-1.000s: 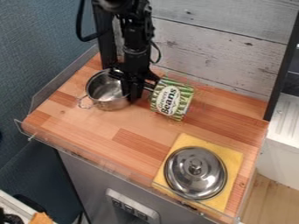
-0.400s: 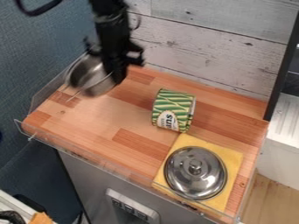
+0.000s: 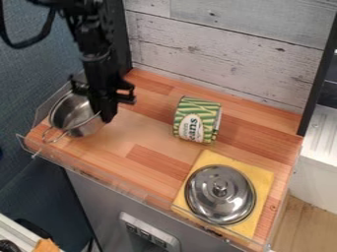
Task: Knock over the can and move the silver pot to the bottom left of the table
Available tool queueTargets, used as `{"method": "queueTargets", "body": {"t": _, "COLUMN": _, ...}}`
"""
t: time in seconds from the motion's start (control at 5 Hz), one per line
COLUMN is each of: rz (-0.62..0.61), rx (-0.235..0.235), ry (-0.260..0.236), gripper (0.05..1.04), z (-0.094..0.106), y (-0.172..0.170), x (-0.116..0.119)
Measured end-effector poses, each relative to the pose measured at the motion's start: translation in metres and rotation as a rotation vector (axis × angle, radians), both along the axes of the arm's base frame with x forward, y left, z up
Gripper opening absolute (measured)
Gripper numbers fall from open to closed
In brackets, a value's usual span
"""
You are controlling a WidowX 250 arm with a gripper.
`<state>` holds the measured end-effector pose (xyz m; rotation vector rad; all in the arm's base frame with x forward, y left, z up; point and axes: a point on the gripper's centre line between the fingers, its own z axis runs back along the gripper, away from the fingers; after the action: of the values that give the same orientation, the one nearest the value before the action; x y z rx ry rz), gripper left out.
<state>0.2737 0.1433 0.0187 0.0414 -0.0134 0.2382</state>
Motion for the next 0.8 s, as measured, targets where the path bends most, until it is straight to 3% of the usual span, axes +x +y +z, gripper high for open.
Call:
{"method": "queueTargets", "body": {"t": 0.4, "rz": 0.059, "rx": 0.022, "ry": 0.012, "gripper": 0.077, "z": -0.028, "y": 0.016, "x": 0.002}}
{"method": "queueTargets", "body": {"t": 0.6, "rz": 0.037, "rx": 0.033, "ry": 0.014, "gripper": 0.106, "z": -0.027, "y": 0.012, "x": 0.006}}
{"method": "queueTargets", "body": {"t": 0.8, "rz": -0.03, "rx": 0.018, "ry": -0.011, "gripper": 0.281, "z": -0.009, "y": 0.001, "x": 0.007}}
